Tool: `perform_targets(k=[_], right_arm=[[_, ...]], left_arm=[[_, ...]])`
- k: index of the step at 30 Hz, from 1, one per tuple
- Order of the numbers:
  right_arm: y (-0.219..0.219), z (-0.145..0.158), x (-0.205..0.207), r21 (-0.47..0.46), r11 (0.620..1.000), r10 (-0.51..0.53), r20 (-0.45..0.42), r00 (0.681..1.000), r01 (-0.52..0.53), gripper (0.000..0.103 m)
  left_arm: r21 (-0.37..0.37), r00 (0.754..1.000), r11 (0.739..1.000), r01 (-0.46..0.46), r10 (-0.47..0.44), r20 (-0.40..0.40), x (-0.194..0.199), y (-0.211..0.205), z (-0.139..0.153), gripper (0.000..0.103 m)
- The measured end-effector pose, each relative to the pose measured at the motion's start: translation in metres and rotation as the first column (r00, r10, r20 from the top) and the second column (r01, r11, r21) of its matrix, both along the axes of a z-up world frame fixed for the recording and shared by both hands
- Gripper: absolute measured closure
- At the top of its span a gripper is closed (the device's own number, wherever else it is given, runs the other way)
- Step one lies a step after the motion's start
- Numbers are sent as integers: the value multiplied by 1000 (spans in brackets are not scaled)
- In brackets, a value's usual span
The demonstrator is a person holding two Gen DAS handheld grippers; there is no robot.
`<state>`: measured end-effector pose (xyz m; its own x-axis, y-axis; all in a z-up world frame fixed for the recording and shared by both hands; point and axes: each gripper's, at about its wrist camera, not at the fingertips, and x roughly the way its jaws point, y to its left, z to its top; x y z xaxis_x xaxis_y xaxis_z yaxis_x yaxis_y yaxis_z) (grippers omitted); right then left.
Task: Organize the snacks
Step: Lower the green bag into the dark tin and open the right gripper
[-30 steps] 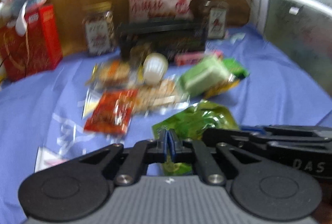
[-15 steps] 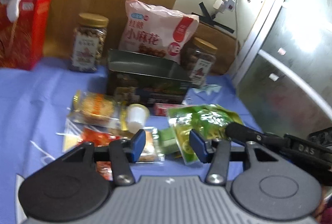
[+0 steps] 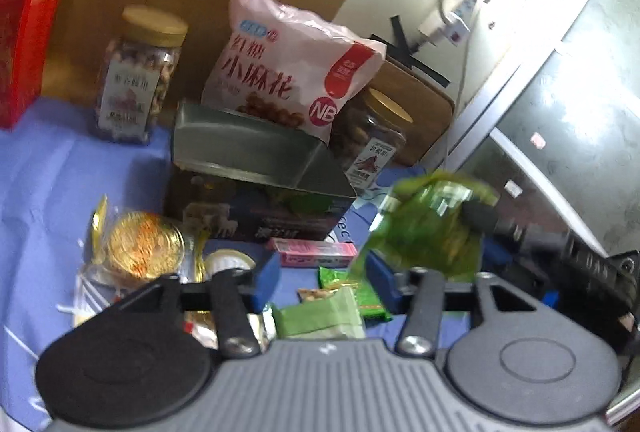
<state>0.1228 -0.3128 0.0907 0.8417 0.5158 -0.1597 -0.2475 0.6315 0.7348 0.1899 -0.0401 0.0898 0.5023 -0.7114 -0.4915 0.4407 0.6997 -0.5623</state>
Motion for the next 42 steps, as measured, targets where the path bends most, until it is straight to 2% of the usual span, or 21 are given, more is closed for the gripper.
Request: perform_targets(k=[2, 6, 8, 10, 11, 13, 17, 21, 26, 28, 30, 33, 35, 37, 40, 42], right_arm=[[-7, 4, 10, 13, 1000, -23, 18, 1000, 22, 85], [-12, -4, 29, 121, 993, -7, 20, 1000, 4, 85], [-12, -12, 36, 190, 982, 12, 18, 1000, -15, 85], [-11, -22, 43, 243, 969, 32, 2, 999, -31, 85], [-11, -26, 46, 251, 967, 37, -6, 999, -34, 86], [-11, -32, 51, 243, 970, 34, -23, 999, -27, 86], [-11, -36, 63, 201, 979, 30, -44, 999, -20, 86], [-6, -33, 85, 60, 998, 5, -52, 999, -1, 87], [0, -42, 127, -103, 995, -18, -92, 996, 8, 87], [8, -46, 140, -224, 974, -43, -99, 994, 20, 83], [16, -49, 147, -350, 936, -76, -95, 993, 39, 77], [21, -47, 139, -461, 878, -147, -11, 989, 125, 63], [17, -42, 128, -473, 862, -183, 42, 982, 181, 62], [11, -38, 116, -445, 876, -184, 51, 982, 187, 62], [12, -33, 92, -417, 900, -117, 41, 992, 124, 62], [22, -35, 81, -422, 906, -40, 15, 999, 42, 62]], left_arm=[[-82, 999, 997, 16, -20, -45, 5, 4, -9, 43], [-214, 993, 976, 47, -69, -97, 16, 0, -19, 43], [-261, 991, 965, 42, -74, -114, 24, -2, -21, 43], [-276, 991, 960, 36, -71, -117, 31, -4, -22, 50], [-268, 991, 963, 33, -67, -117, 35, -7, -22, 64], [-235, 992, 972, 27, -55, -111, 45, -11, -21, 77], [-195, 992, 981, -12, -12, -122, 70, -14, -23, 77], [-93, 994, 995, -48, 38, -105, 106, -21, -22, 77], [44, 991, 995, -95, 98, -90, 146, -30, -27, 77], [109, 990, 987, -118, 125, -59, 151, -35, -29, 76], [138, 990, 982, -129, 135, -31, 150, -36, -29, 74], [144, 992, 981, -128, 128, 9, 138, -32, -25, 72], [159, 992, 979, -126, 121, 39, 127, -28, -21, 72], [180, 992, 976, -122, 112, 64, 113, -22, -17, 72], [216, 992, 971, -100, 81, 94, 91, -10, -15, 72], [250, 993, 965, -80, 56, 102, 77, -6, -17, 72]])
